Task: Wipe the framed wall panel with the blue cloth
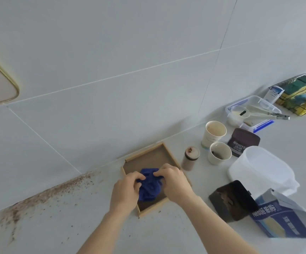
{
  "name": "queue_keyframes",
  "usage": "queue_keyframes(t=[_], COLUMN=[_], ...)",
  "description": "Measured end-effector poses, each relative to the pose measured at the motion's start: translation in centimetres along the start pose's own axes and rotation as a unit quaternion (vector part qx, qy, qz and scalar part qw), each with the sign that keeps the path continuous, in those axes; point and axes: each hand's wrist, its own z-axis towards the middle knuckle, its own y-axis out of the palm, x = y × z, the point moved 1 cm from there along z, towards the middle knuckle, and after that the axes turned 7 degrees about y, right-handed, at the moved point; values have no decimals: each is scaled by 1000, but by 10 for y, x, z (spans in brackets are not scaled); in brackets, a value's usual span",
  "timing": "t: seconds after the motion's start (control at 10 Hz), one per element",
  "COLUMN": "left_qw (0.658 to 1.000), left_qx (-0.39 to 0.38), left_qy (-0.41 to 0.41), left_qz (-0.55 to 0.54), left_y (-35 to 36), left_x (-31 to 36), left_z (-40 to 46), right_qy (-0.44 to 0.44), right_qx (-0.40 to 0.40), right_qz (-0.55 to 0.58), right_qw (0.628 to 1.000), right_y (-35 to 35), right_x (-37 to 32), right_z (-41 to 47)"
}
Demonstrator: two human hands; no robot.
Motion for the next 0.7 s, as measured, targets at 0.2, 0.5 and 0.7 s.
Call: queue_keyframes(t=[0.2,0.5,0.7], left_qw=[988,941,949], left_qx=[-127,-239,-215], left_qy=[36,80,85], left_qz=[78,227,213], left_y=[31,46,21], left_x=[-17,-37,-36], left_z=[-3,-18,-27], right_qy=[21,43,61], right_qx=[-93,-177,-183], right_qz=[-56,-208,-180], right_qw=[994,961,965], right_y=[49,80,65], right_x=[21,41,31], right_z=[-5,-16,-19])
